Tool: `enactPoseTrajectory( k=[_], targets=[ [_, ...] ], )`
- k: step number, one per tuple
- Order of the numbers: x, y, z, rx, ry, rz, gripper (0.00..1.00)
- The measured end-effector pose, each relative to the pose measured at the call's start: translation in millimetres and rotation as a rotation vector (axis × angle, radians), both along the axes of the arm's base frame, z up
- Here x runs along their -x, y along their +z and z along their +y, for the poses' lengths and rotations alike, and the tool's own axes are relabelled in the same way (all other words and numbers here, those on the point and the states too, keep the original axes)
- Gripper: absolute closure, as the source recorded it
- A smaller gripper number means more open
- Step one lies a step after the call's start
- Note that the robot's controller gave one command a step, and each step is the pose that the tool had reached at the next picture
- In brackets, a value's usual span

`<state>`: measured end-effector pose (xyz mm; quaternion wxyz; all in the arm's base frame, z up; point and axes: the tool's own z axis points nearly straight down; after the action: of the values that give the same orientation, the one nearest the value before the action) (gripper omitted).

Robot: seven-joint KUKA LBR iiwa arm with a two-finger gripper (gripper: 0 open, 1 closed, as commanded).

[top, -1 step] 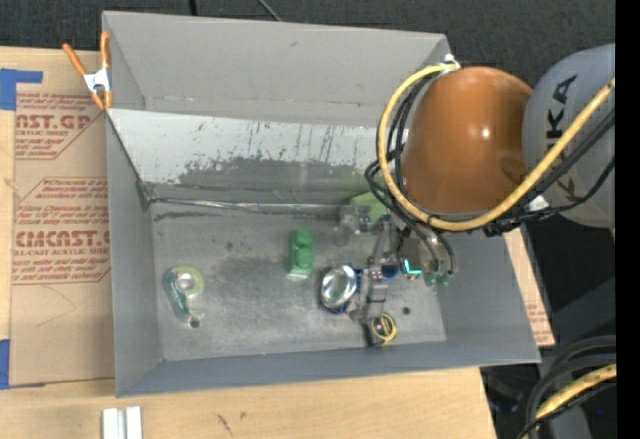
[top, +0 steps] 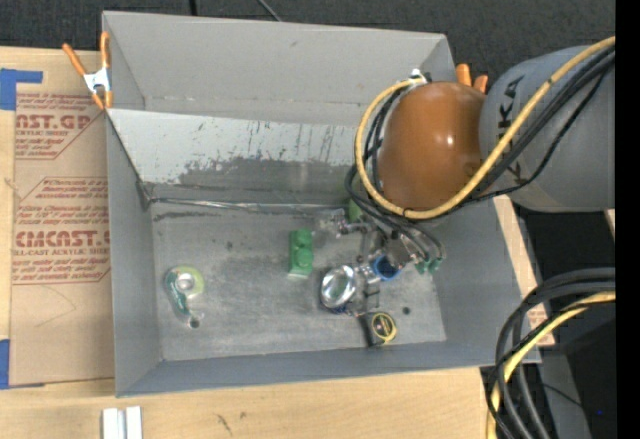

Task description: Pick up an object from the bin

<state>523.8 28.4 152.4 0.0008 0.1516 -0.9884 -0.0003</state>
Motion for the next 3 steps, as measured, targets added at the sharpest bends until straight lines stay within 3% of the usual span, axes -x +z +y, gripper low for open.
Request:
enactPoseTrajectory(
  k=[1, 2, 3],
  targets=[
    [20.1, -87, -51, 0.000, -0.015, 0.006, 0.00],
    [17.8, -83, -49, -0.001, -0.012, -0.001, 1.00],
    [19.3, 125, -37, 0.000, 0.008, -0.013, 1.00]
  ],
)
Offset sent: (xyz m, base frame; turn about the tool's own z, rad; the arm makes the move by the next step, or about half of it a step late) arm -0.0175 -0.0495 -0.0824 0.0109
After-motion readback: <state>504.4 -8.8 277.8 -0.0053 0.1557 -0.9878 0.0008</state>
